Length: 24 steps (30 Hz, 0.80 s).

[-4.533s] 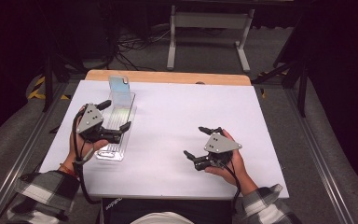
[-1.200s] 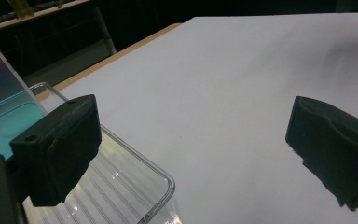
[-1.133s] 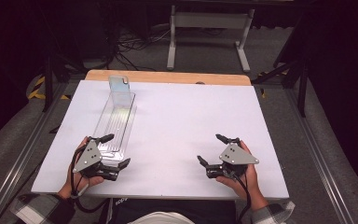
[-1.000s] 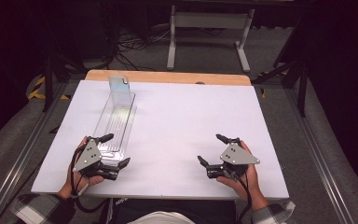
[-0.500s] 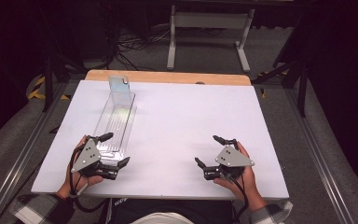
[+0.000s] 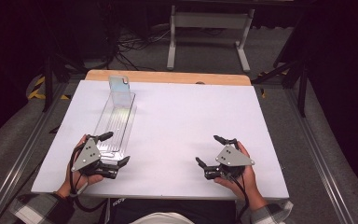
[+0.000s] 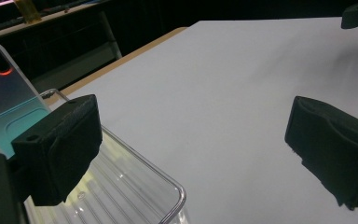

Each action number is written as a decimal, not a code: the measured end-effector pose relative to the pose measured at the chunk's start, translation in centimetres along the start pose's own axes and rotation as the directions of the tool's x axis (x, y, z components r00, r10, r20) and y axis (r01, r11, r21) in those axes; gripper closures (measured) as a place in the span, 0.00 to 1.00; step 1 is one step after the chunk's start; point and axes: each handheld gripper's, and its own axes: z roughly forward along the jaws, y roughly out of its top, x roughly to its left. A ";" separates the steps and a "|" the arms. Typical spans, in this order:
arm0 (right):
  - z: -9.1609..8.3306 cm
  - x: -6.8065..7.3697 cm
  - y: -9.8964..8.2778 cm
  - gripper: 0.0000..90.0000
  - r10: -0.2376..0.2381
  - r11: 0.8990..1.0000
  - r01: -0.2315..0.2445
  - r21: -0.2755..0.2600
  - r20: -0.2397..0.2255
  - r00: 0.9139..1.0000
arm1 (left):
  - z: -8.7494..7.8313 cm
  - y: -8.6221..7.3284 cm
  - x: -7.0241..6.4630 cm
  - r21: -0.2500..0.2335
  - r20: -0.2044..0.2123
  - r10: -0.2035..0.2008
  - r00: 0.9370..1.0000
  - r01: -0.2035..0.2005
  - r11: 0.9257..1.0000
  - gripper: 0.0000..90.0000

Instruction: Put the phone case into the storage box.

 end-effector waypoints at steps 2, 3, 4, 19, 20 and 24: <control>0.0 0.0 0.0 0.10 -0.002 1.000 0.002 0.002 0.000 1.000 | 0.0 0.0 0.0 0.002 0.005 0.005 1.000 -0.005 1.000 0.05; 0.0 0.0 0.0 0.10 -0.002 1.000 0.002 0.003 0.000 1.000 | 0.0 0.0 0.0 0.002 0.005 0.005 1.000 -0.005 1.000 0.05; 0.0 -0.1 0.0 0.10 -0.002 1.000 0.002 0.002 0.000 1.000 | 0.0 0.0 0.0 0.004 0.006 0.010 1.000 -0.010 1.000 0.05; 0.0 -0.1 0.0 0.10 0.001 1.000 -0.001 -0.003 -0.005 1.000 | 0.1 0.1 -0.1 0.007 0.015 0.010 1.000 -0.011 1.000 0.05; 0.0 -0.2 0.0 0.10 0.002 1.000 -0.003 -0.004 -0.007 1.000 | 0.1 0.1 -0.1 0.009 0.017 0.014 1.000 -0.014 1.000 0.05; -0.1 -0.3 -0.1 0.10 0.006 1.000 -0.006 -0.001 -0.008 1.000 | 0.2 0.1 -0.1 0.012 0.017 0.023 1.000 -0.023 1.000 0.05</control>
